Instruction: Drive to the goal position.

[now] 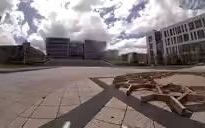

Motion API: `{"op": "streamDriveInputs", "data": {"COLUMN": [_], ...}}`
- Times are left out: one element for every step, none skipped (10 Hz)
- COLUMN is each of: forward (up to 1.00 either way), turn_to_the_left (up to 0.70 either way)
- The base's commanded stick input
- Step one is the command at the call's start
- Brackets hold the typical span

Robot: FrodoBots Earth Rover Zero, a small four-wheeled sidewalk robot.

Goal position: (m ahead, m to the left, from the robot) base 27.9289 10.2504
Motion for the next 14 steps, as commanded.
{"op": "streamDriveInputs", "data": {"forward": [0.7, 0.7, 0.7, 0.7, 0.7, 0.7, 0.7, 0.7, 0.7, 0.7, 0.7, 0.7, 0.7, 0.7], "turn_to_the_left": [0.05, 0.07, 0.22, 0.35, 0.35, 0.35, 0.35, 0.35, 0.22, 0.0, 0.0, 0.0, 0.0, 0.0]}}
